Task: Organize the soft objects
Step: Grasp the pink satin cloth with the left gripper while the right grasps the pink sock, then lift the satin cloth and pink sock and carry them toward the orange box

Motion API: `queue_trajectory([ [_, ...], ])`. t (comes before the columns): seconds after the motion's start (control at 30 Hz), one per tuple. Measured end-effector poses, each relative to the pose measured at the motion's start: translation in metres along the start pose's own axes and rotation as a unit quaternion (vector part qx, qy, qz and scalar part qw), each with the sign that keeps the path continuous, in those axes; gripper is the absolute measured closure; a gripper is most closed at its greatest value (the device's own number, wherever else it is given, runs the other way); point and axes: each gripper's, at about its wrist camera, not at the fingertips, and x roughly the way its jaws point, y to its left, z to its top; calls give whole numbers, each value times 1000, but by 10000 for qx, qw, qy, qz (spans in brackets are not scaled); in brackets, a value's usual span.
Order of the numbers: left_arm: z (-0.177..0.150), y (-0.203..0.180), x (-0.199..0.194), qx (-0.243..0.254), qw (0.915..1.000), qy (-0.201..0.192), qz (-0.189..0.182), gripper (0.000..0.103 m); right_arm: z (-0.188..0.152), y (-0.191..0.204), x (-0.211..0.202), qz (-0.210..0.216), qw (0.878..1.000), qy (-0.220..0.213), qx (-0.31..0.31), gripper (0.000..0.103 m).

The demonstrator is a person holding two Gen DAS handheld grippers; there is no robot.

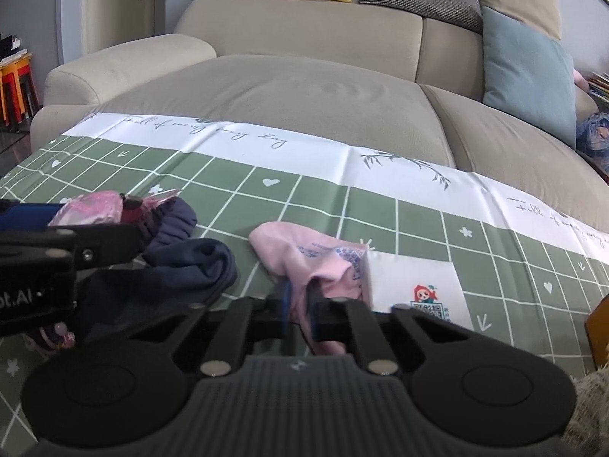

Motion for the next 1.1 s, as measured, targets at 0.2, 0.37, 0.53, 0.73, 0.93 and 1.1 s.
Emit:
queue_trajectory([
  [0.2,3,0,-15,-36,9999,-118,-8,43,7,5,-25,106,9998,-176,-66,103],
  [0.37,1,-2,-35,-223,9997,-67,-35,43,12,9,-56,298,9991,-302,-64,103],
  [0.53,6,-10,-61,-226,9996,-172,89,43,14,9,-90,398,9983,-435,-32,103],
  [0.73,10,-27,-97,254,9980,-327,471,43,10,9,-131,556,9970,-523,-119,103],
  [0.93,7,-44,-136,357,9970,-418,536,43,2,2,-176,644,9956,-659,-189,103],
  [1.1,0,-56,-166,233,9972,-428,565,43,-7,-7,-212,760,9943,-727,-175,103],
])
